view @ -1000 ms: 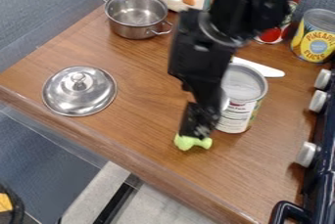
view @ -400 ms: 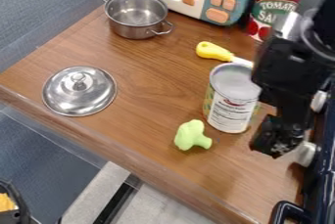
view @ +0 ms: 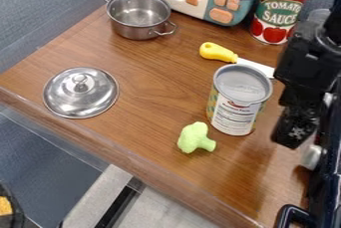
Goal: Push the can to left side of the table
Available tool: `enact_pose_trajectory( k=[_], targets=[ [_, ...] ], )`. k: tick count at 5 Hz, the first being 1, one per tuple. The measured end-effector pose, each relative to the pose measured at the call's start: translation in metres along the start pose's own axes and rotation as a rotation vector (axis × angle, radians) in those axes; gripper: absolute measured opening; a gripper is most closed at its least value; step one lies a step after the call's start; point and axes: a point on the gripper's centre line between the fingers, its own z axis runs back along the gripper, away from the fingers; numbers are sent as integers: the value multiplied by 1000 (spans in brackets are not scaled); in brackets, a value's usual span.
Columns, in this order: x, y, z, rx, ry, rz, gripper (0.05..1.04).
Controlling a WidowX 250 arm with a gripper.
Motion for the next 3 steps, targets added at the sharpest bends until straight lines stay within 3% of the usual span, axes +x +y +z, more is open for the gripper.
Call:
enact_pose_trajectory(
  k=[2,3],
  targets=[
    [23,-10,-27,73,-50,10,1001],
    [39,-14,-33,86,-64,17,1001]
  ],
)
